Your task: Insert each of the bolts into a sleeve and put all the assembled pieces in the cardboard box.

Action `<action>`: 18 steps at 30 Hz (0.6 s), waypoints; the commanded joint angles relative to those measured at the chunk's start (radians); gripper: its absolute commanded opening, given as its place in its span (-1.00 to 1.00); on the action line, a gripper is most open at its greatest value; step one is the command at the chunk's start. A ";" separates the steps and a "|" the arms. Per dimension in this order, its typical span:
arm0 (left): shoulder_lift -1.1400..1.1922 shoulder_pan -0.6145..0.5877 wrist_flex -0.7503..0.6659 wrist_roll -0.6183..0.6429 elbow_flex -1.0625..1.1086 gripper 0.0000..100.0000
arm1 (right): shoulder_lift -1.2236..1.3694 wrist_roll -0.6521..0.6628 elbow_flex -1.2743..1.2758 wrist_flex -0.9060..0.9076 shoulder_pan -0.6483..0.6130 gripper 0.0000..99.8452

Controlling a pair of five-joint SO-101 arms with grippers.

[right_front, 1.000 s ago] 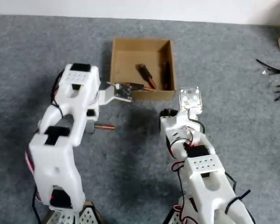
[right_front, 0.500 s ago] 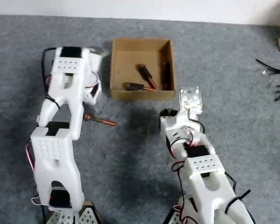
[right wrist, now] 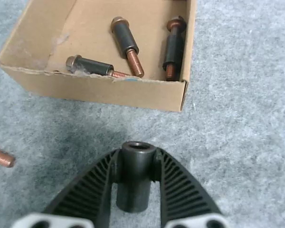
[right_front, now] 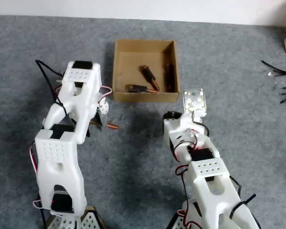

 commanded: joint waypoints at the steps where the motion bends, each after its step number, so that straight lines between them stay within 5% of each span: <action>1: -0.048 0.016 -0.040 0.068 0.001 -0.59 | -0.028 0.014 -0.008 -0.036 0.010 -0.98; 7: -0.053 0.016 -0.161 0.110 -0.005 -0.60 | -0.028 0.014 -0.007 -0.036 0.010 -0.98; 18: -0.163 0.062 -0.170 0.109 -0.031 -0.60 | -0.028 0.015 -0.007 -0.045 0.010 -0.98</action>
